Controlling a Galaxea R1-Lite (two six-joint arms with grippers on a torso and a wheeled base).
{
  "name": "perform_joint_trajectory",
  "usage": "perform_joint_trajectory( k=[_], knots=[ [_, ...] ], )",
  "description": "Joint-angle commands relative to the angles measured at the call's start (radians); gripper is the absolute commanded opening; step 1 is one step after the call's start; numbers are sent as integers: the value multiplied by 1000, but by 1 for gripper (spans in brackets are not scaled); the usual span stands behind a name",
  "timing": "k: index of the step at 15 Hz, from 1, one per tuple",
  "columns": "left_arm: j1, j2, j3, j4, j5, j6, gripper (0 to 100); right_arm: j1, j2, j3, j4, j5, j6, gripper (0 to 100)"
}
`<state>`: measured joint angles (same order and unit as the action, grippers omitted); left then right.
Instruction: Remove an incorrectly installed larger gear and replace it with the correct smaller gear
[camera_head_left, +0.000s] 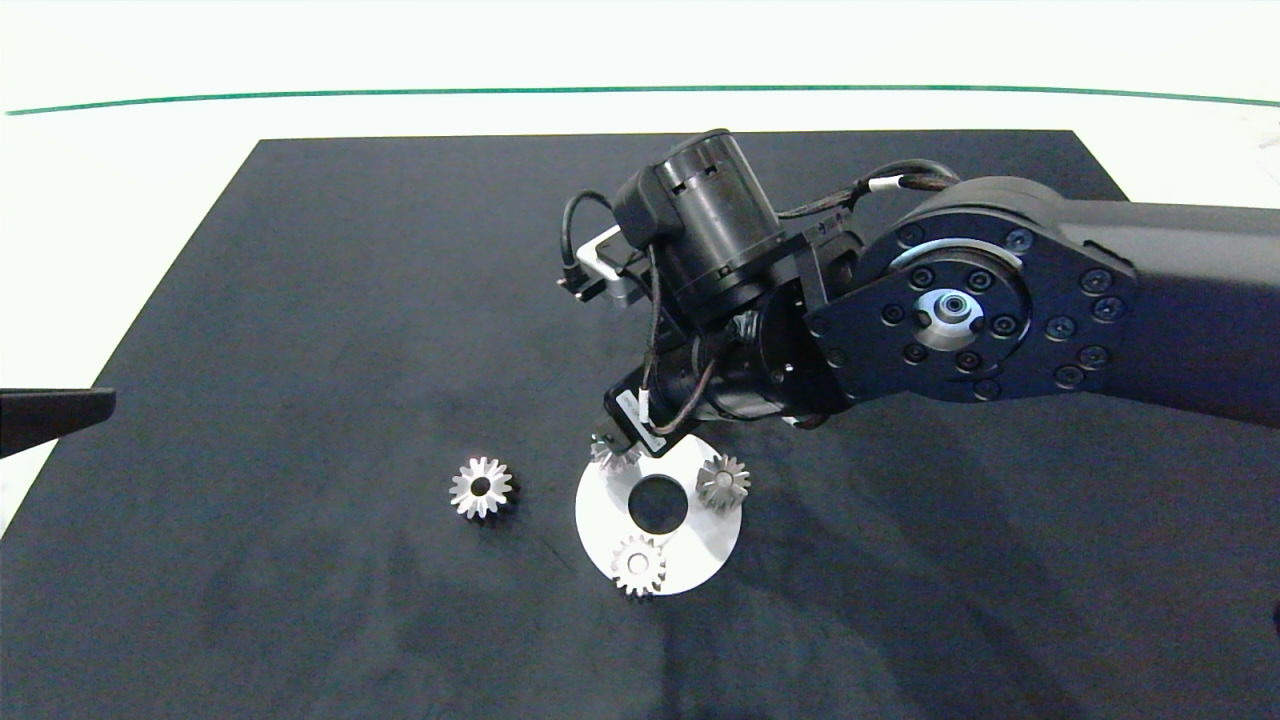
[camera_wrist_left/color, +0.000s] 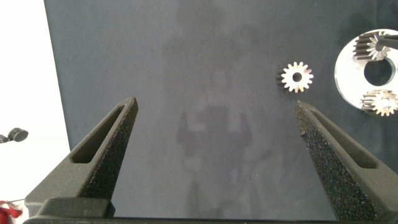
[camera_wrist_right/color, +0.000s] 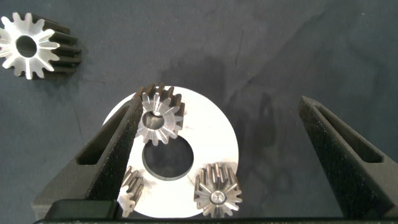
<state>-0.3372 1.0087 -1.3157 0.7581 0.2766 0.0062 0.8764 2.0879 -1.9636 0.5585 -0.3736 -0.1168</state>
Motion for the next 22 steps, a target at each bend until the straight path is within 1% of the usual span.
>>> perform_joint_trajectory(
  k=[1, 4, 6, 10, 14, 17, 18, 19, 20, 21, 22],
  knots=[
    [0, 1, 0, 4, 1, 0, 100, 0, 14, -3, 3, -2, -1, 100],
    [0, -1, 0, 4, 1, 0, 100, 0, 15, -1, 3, -2, -3, 100],
    [0, -1, 0, 4, 1, 0, 100, -2, 24, -4, 3, -2, -9, 100],
    [0, -5, 0, 3, 1, 0, 100, -2, 35, -4, 3, -2, -9, 100],
    [0, -4, 0, 4, 3, 0, 100, 1, 23, -11, 3, -4, -9, 100],
    [1, -2, 0, 3, 1, 0, 100, 1, -6, 11, 4, -5, -7, 100],
    [3, -1, -2, -5, 1, 0, 100, 0, -54, 43, 4, -7, -9, 100],
    [3, -1, -2, -20, 1, -2, 100, -2, -91, 75, 4, -28, -11, 100],
    [1, -2, 0, -34, 0, -2, 100, -4, -134, 117, 3, -68, -7, 100],
    [1, -2, 1, -40, 7, -3, 100, -16, -212, 193, 0, -74, -4, 100],
    [10, -12, 7, -62, 24, -2, 100, -33, -315, 295, -6, -74, -9, 100]
  ],
)
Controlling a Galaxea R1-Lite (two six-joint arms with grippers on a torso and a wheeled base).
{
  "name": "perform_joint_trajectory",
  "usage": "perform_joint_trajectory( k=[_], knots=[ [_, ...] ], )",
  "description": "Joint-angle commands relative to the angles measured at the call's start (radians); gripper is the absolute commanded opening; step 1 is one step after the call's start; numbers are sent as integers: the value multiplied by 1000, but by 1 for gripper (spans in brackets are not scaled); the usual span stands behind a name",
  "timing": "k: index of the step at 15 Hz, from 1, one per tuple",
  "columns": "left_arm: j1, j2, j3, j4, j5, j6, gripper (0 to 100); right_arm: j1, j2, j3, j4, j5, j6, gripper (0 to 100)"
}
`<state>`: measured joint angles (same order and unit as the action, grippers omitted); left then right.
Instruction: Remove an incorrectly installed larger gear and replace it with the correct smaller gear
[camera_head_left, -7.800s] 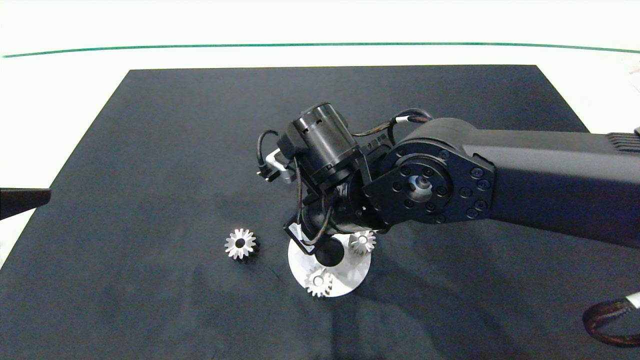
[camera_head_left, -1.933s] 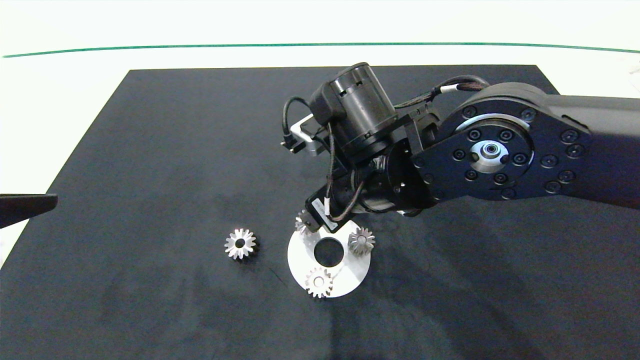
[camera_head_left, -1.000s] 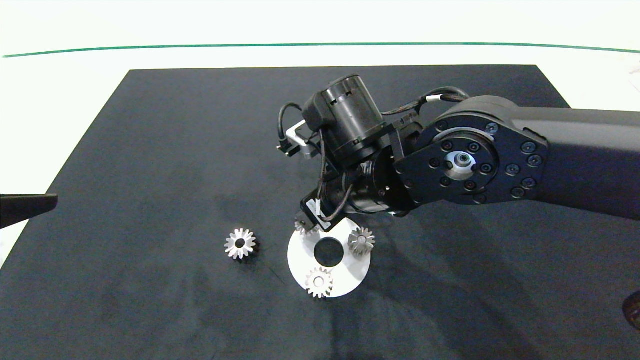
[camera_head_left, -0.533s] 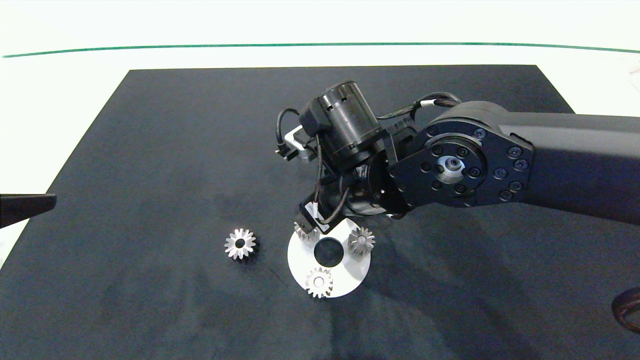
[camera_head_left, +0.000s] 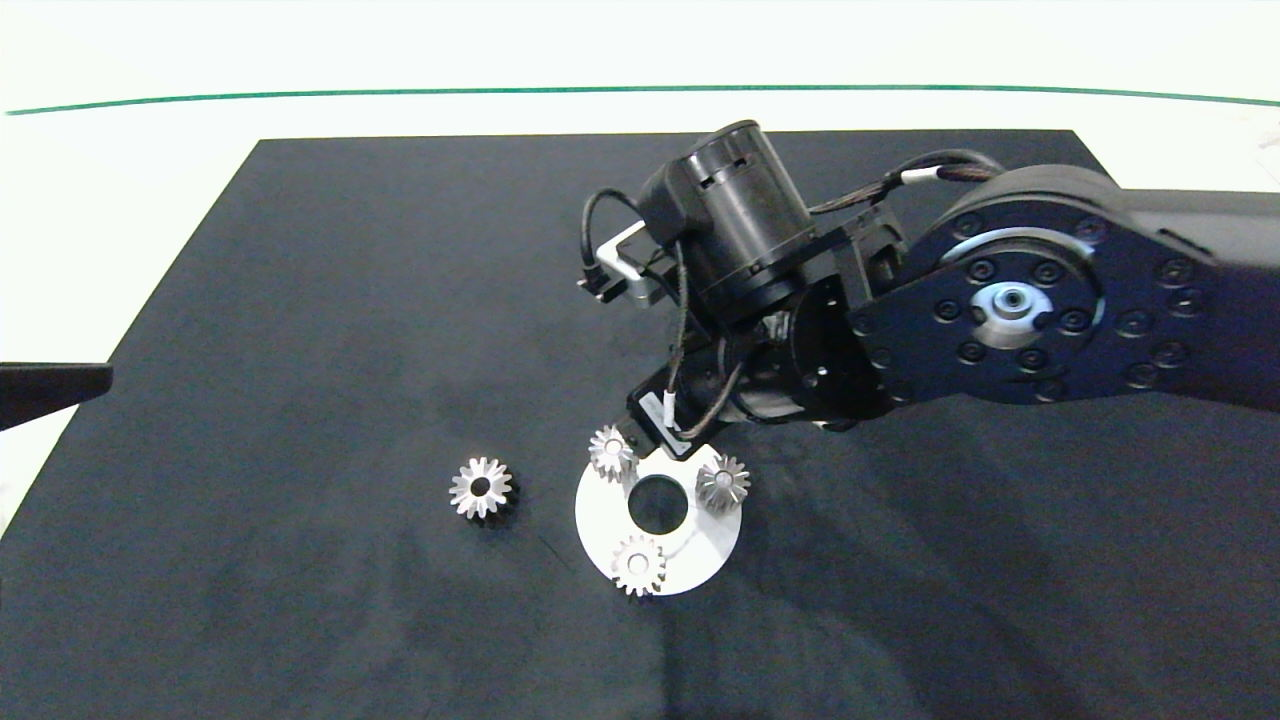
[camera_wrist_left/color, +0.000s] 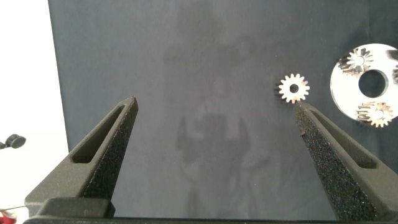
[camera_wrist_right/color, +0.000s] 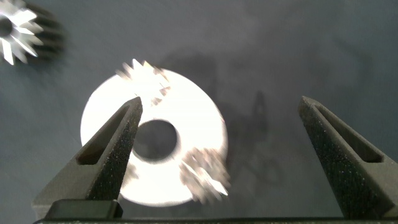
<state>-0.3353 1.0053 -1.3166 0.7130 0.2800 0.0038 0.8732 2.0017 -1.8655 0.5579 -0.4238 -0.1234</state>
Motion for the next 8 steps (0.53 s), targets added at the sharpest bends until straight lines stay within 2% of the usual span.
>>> perform_joint_trajectory(
  k=[1, 2, 3, 4, 5, 6, 7, 8],
  knots=[
    [12, -50, 43, -35, 82, 1, 100, -42, -342, 310, -19, -23, -15, 100],
    [6, -97, 73, -64, 156, -1, 100, -54, -463, 431, -61, -23, -32, 100],
    [9, -123, 89, -75, 171, -8, 100, -60, -520, 500, -99, -23, -32, 100],
    [22, -221, 131, -75, 171, -19, 100, -76, -641, 655, -193, -35, -38, 100],
    [24, -284, 155, -76, 169, -18, 100, -80, -728, 752, -266, -72, -38, 100],
    [19, -358, 188, -79, 168, -8, 100, -79, -808, 822, -332, -133, -36, 100],
    [19, -453, 229, -83, 166, 53, 100, -79, -891, 891, -391, -205, -38, 100],
    [29, -542, 260, -83, 166, 156, 100, -80, -960, 953, -429, -270, -38, 100]
  ],
)
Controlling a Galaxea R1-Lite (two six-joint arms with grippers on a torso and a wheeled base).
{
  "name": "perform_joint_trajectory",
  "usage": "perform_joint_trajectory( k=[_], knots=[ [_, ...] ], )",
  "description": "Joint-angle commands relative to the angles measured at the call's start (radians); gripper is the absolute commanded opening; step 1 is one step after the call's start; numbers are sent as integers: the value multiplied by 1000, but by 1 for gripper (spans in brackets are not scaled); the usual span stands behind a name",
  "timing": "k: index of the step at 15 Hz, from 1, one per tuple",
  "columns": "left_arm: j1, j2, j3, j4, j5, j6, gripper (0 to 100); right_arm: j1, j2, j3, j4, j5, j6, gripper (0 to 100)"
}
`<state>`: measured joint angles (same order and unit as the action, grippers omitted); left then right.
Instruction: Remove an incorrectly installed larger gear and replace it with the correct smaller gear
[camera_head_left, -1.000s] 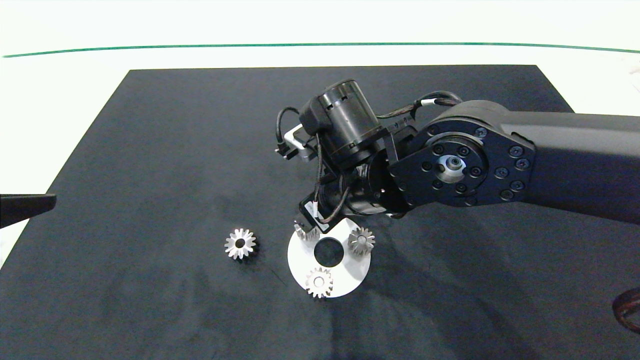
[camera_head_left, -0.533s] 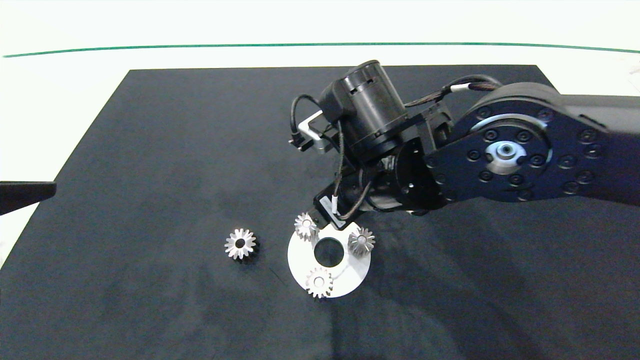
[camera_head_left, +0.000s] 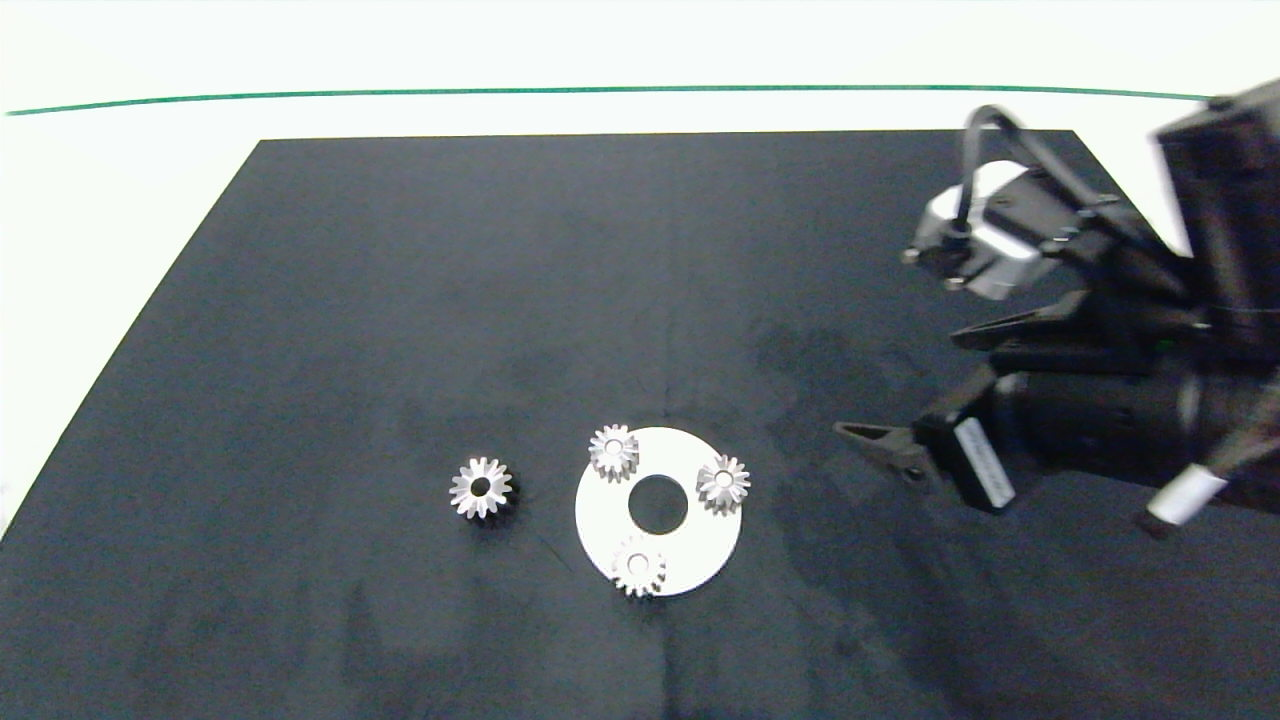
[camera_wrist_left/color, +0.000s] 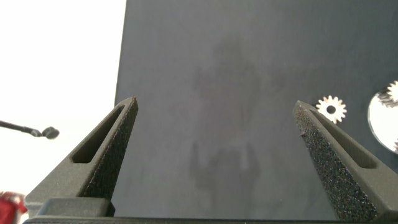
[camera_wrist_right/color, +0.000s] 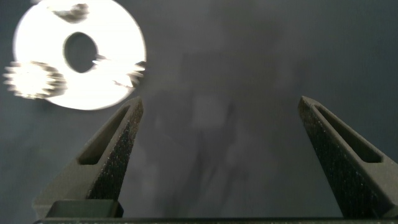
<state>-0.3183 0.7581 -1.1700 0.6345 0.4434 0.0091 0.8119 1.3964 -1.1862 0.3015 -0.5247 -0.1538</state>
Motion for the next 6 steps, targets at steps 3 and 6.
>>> perform_joint_trajectory(
  k=[3, 6],
  knots=[
    [62, -522, 188, -4, 6, 261, 100, -123, -590, 442, -190, -239, -10, 100],
    [186, -606, 191, -4, 1, 232, 100, -320, -774, 467, -186, -241, -18, 100]
  ],
)
